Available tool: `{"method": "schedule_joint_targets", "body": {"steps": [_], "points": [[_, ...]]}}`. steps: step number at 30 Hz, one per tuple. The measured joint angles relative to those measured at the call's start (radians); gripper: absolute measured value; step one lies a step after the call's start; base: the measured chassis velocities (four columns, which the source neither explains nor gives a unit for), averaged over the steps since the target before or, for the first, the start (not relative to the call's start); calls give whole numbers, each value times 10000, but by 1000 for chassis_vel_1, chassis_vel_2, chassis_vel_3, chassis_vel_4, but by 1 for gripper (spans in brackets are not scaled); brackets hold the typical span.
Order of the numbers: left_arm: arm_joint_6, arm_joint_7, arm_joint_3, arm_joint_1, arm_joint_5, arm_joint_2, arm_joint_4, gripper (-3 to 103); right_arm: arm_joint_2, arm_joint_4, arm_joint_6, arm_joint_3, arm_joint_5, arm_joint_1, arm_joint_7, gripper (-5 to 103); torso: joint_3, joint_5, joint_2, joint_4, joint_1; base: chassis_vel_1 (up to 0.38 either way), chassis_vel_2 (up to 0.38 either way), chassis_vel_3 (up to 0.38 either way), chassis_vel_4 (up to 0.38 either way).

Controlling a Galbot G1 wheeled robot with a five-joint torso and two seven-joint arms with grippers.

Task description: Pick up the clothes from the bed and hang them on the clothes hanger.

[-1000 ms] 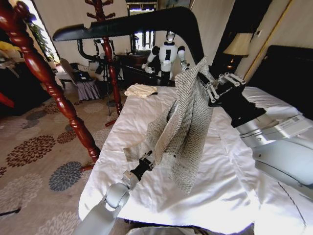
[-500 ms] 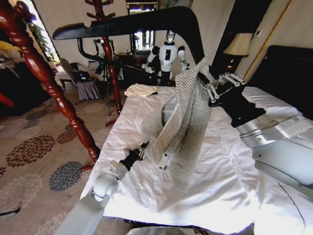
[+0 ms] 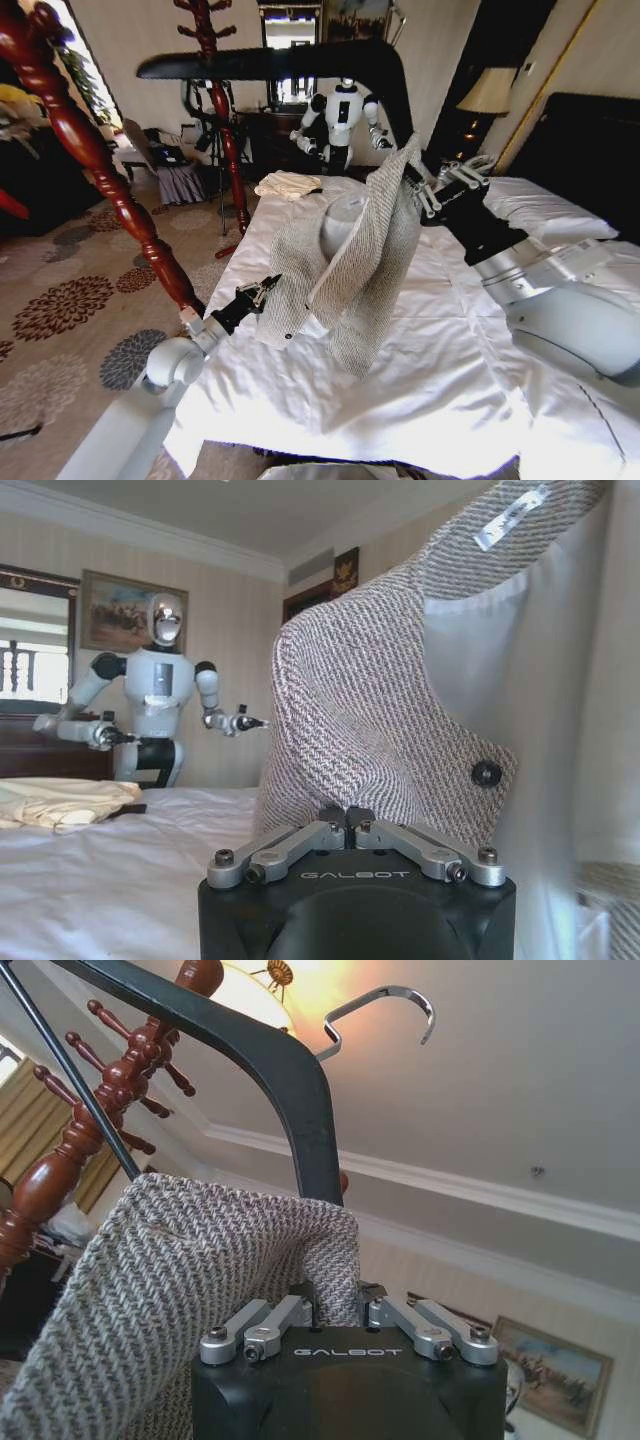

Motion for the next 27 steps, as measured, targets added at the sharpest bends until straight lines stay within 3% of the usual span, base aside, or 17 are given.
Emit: {"method": "schedule_joint_targets", "body": {"steps": [5, 6, 10, 15, 17, 19, 21, 22, 27], "points": [[-231, -1237, 232, -218, 699, -353, 294, 5, 49, 11, 193, -54, 160, -172, -266, 19, 0, 3, -1, -1, 2, 0, 0, 0, 0], [-231, -1237, 232, -218, 699, -353, 294, 5, 49, 11, 193, -54, 160, -172, -266, 19, 0, 3, -1, -1, 2, 0, 0, 0, 0], [-627, -1377, -137, 175, 1524, -245, -156, 26, 23, 15, 193, -42, 99, -83, -289, 19, 0, 3, 0, 2, 1, 0, 0, 0, 0], [-663, -1376, -391, 438, 1791, -181, -784, 38, 23, 17, 192, -36, 33, -70, -307, 19, 0, 4, 0, 0, 1, 0, 0, 0, 0], [-554, -1456, -473, 696, 1597, -117, -1447, 48, 27, 18, 192, -19, 36, -41, -310, 19, 0, 5, 0, 0, 0, 0, 0, 0, 0], [-445, -1512, -293, 884, 1381, -86, -1887, 59, 28, 19, 261, -7, 60, -11, -361, 19, 0, 5, 0, 1, 1, 0, 0, 0, 0], [-422, -1517, -193, 914, 1343, -82, -1953, 59, 28, 19, 301, -6, 73, -4, -399, 19, 0, 5, -1, 1, 0, 0, 0, 0, 0], [-401, -1527, -38, 941, 1307, -78, -2000, 64, 28, 19, 372, -6, 95, 9, -474, 19, 0, 5, 0, 0, 0, 0, 0, 0, 0], [-182, -1576, 1314, 670, 1565, -87, -1541, 86, 26, 26, 653, -6, 314, 92, -779, 19, 0, 3, 0, -1, 0, 0, 0, 0, 0]]}}
